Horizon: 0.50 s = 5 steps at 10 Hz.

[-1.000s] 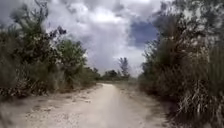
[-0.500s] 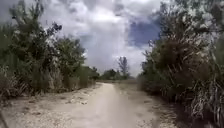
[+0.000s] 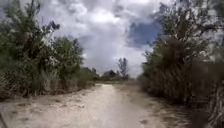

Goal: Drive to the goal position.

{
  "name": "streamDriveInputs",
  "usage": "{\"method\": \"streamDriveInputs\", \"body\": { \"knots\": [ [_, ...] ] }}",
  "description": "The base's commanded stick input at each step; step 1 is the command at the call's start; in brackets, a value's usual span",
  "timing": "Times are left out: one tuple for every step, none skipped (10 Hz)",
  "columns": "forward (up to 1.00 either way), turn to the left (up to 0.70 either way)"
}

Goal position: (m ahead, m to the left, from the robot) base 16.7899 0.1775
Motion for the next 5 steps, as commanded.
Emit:
{"method": "streamDriveInputs", "body": {
  "knots": [
    [0.50, 0.00],
    [0.50, 0.00],
    [0.50, 0.00],
    [0.50, 0.00],
    [0.50, 0.00]
  ]
}}
